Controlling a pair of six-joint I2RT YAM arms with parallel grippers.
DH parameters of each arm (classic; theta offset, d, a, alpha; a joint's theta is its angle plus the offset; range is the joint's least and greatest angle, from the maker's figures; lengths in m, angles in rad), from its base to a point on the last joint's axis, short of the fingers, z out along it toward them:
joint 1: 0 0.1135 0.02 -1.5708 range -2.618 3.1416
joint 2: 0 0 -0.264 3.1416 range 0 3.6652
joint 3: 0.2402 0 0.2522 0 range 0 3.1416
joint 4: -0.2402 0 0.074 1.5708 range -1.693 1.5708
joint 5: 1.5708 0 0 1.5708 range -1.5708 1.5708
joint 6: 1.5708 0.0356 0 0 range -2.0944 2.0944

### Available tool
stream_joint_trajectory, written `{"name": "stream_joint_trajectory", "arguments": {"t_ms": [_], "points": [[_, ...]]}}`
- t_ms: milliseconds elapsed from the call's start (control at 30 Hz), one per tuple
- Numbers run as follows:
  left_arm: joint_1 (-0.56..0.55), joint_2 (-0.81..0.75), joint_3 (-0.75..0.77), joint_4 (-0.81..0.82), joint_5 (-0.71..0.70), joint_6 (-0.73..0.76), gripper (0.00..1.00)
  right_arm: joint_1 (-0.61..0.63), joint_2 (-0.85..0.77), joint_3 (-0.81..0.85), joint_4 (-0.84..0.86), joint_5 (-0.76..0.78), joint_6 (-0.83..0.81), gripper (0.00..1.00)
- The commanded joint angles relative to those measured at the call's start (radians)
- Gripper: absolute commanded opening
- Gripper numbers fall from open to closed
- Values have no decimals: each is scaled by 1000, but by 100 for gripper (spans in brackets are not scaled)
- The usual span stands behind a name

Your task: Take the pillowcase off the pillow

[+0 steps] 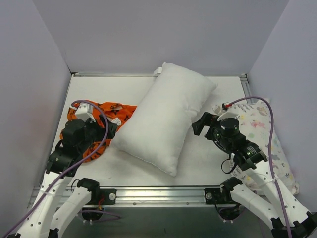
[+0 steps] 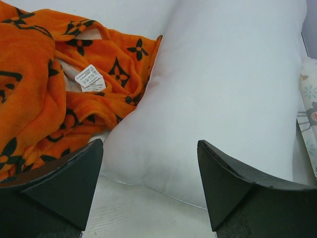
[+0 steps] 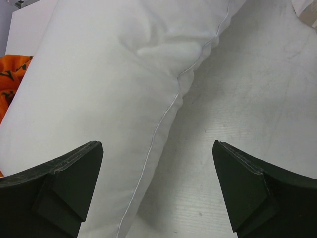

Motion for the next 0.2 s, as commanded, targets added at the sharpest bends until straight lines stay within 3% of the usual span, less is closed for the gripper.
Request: {"name": "stream_joint_trajectory", "arguments": {"t_ms": [0,167], "points": [[-12,-3,4,10,-13,20,85,5,3,-8,-7,31,-29,100],[-23,0,4,9,-21,21,85,3,11,3,-2,36,-41,100]]}}
